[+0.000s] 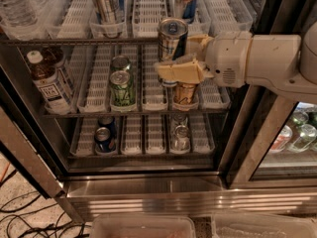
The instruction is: Pick redbull can from top shelf of fridge
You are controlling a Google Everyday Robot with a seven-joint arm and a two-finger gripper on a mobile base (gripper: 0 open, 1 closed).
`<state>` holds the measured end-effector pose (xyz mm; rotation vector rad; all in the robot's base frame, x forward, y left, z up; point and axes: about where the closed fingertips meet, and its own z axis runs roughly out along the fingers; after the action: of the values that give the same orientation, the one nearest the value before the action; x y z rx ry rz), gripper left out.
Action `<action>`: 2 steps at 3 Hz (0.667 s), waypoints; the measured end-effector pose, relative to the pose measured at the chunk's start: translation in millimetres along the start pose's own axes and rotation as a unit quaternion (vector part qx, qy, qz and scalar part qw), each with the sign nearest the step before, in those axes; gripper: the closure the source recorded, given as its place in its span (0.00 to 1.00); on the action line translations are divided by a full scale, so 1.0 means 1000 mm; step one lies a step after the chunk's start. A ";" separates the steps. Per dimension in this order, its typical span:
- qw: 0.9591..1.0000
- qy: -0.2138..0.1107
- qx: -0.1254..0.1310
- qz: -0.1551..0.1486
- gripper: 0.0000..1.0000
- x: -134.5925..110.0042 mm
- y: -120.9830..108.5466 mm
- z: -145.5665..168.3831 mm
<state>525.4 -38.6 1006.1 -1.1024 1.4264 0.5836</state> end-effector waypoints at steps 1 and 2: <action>1.000 -0.009 -0.009 -0.002 1.00 -0.002 0.005 0.004; 1.000 -0.023 -0.006 -0.003 1.00 -0.003 0.033 0.010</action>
Offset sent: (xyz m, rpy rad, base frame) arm -0.0661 0.0501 -0.0458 0.0749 -0.0026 0.0314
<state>500.8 -15.2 998.5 -1.0965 1.3806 0.6098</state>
